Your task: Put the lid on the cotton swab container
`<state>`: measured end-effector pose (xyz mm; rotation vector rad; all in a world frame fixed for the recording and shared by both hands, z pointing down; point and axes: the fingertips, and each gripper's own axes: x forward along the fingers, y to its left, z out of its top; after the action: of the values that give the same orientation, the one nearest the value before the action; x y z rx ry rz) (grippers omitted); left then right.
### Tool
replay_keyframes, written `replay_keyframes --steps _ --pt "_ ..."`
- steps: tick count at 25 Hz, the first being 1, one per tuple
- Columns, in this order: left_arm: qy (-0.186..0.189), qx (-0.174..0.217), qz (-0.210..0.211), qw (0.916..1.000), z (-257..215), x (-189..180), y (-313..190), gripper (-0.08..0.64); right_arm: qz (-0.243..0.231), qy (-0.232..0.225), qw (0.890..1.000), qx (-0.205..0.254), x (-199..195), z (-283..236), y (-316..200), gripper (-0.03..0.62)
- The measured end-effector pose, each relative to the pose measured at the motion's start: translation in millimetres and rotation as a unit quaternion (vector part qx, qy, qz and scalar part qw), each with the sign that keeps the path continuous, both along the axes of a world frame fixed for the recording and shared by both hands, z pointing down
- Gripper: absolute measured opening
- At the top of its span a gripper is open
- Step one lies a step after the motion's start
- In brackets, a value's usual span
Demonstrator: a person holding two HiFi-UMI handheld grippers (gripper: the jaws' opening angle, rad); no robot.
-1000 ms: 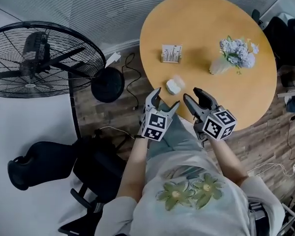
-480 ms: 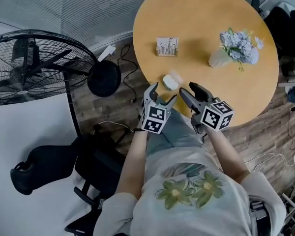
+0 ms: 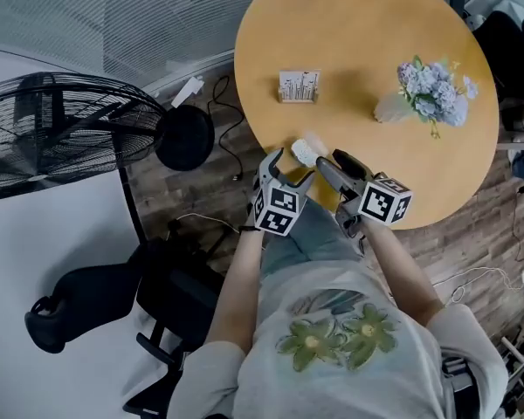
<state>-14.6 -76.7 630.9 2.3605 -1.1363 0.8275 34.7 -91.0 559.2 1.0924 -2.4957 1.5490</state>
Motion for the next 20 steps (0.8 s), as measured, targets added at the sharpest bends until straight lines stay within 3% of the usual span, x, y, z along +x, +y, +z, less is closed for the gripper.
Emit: replay_keyframes --steps 8,14,20 --pt "0.002 -0.012 0.011 0.9999 8 3 -8 0.380 0.043 -0.098 0.992 -0.073 0 13 -10 0.310" --pt "-0.003 -0.018 0.025 0.9995 15 6 -8 0.380 0.066 -0.203 0.969 -0.126 -9 15 -13 0.310" --pt "-0.003 -0.026 0.037 0.9990 20 11 -8 0.364 0.071 -0.244 0.956 -0.147 -12 18 -16 0.278"
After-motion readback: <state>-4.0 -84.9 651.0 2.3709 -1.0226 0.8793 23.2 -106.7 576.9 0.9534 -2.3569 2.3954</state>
